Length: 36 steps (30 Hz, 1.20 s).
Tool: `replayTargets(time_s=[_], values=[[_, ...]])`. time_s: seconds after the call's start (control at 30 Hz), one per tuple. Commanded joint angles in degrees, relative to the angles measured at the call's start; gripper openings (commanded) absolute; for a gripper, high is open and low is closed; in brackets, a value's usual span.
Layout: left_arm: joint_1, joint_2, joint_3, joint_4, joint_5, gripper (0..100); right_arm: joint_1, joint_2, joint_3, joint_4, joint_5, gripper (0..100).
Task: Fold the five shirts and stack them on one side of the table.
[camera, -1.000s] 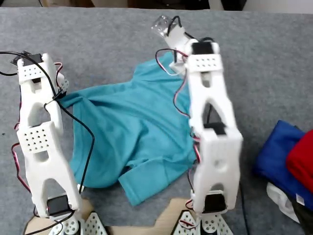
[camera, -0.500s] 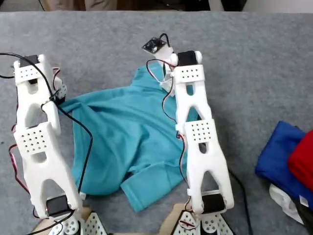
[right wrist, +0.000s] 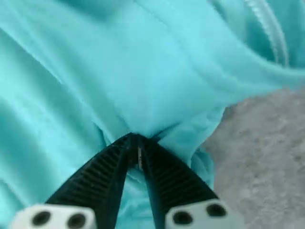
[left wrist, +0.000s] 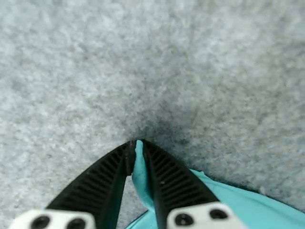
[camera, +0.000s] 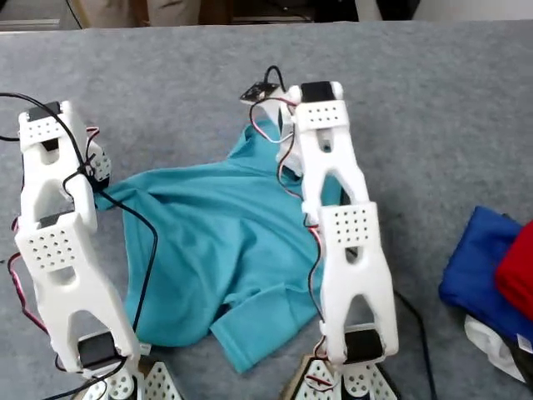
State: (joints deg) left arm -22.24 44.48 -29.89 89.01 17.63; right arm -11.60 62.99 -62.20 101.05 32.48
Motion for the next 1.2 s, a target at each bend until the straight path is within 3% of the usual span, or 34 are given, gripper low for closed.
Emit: replayTargets(time_s=[0.0, 0.23, 0.43, 0.6, 0.87, 1.17], values=[[1.8, -4.9, 0.5, -1.5, 1.2, 2, 2.7, -10.4, 2.0, 0.3, 0.4, 0.5], [1.1, -9.0, 1.1, -6.7, 6.5, 2, 3.6, -13.8, -5.8, -5.0, 0.7, 2.0], [1.1, -5.2, 1.1, -9.1, 8.8, 2, 3.0, -12.4, -5.4, -14.2, 0.5, 21.0], [1.2, -2.2, 1.1, -10.5, 8.8, 2, 1.5, -6.4, -5.5, -22.6, 0.0, 19.1], [1.2, -1.2, 1.1, -10.5, 8.8, 2, 0.5, 2.5, -5.5, -36.4, -7.8, 19.2], [1.3, -1.2, 1.1, -10.7, 8.8, 2, 0.3, 5.6, -6.5, -38.3, -13.3, 22.9]])
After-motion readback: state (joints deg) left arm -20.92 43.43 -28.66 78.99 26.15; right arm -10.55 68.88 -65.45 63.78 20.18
